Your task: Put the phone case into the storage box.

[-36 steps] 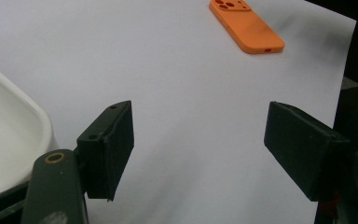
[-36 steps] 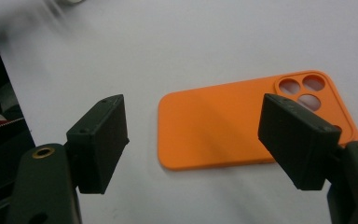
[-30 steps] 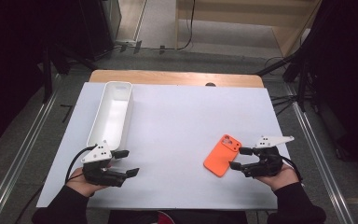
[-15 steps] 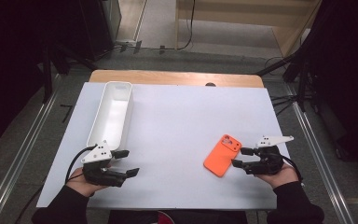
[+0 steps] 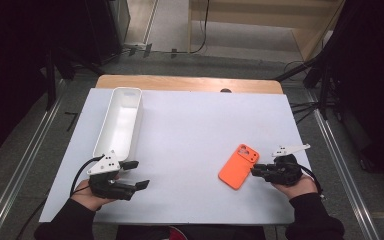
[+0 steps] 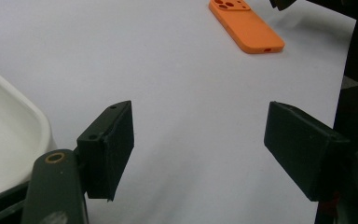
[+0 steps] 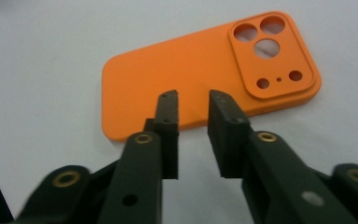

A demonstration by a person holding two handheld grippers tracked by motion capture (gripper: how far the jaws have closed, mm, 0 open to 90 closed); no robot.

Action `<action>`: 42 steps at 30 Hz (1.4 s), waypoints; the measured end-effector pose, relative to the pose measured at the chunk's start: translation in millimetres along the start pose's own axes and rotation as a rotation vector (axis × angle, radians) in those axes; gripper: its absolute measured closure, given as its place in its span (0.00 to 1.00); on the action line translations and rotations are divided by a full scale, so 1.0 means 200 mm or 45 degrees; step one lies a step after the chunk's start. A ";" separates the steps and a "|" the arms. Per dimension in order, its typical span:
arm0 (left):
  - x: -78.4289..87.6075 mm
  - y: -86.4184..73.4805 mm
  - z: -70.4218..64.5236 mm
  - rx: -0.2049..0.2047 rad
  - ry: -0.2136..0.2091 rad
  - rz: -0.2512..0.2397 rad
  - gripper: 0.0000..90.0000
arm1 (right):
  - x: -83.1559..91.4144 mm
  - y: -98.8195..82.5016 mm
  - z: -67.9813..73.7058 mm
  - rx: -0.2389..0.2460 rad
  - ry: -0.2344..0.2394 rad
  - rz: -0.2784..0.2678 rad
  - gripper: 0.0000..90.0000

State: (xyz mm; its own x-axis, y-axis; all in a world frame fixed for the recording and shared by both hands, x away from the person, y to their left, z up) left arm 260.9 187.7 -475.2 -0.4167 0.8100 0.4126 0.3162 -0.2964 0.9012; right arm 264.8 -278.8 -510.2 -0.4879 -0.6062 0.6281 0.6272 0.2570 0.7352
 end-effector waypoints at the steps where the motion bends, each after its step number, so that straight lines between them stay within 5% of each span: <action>1: 0.00 0.00 0.00 0.000 0.000 0.000 0.27 | 0.00 0.00 0.00 0.000 0.000 0.000 0.84; 2: 0.00 0.00 0.00 0.000 0.000 0.000 0.27 | -0.01 -0.01 0.00 -0.001 0.009 0.026 0.92; 6: 0.00 0.00 0.00 -0.002 0.000 -0.001 0.27 | -0.03 -0.02 -0.01 0.006 0.004 0.064 0.98; 26: 0.00 0.00 0.00 -0.006 -0.002 0.004 0.27 | -0.11 -0.05 -0.01 -0.005 0.004 0.166 0.98; 42: -0.01 0.00 0.00 -0.006 -0.001 0.006 0.27 | -0.13 -0.03 -0.01 -0.007 0.009 0.163 0.98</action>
State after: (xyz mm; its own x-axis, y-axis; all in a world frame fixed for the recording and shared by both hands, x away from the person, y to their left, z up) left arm 261.0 186.6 -475.8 -0.4147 0.8088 0.4170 0.3145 -0.3026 0.8997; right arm 274.1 -265.8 -532.0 -0.3993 -0.5743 0.7146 0.6873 0.3283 0.6479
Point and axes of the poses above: each handheld gripper's, and its own axes: x roughly backward along the jaws, y roughly out of its top, z roughly to its left, the point moved 3 cm from there along -x, roughly forward along the jaws, and after that the axes turned 9 degrees about -z, right-handed, at the moved point
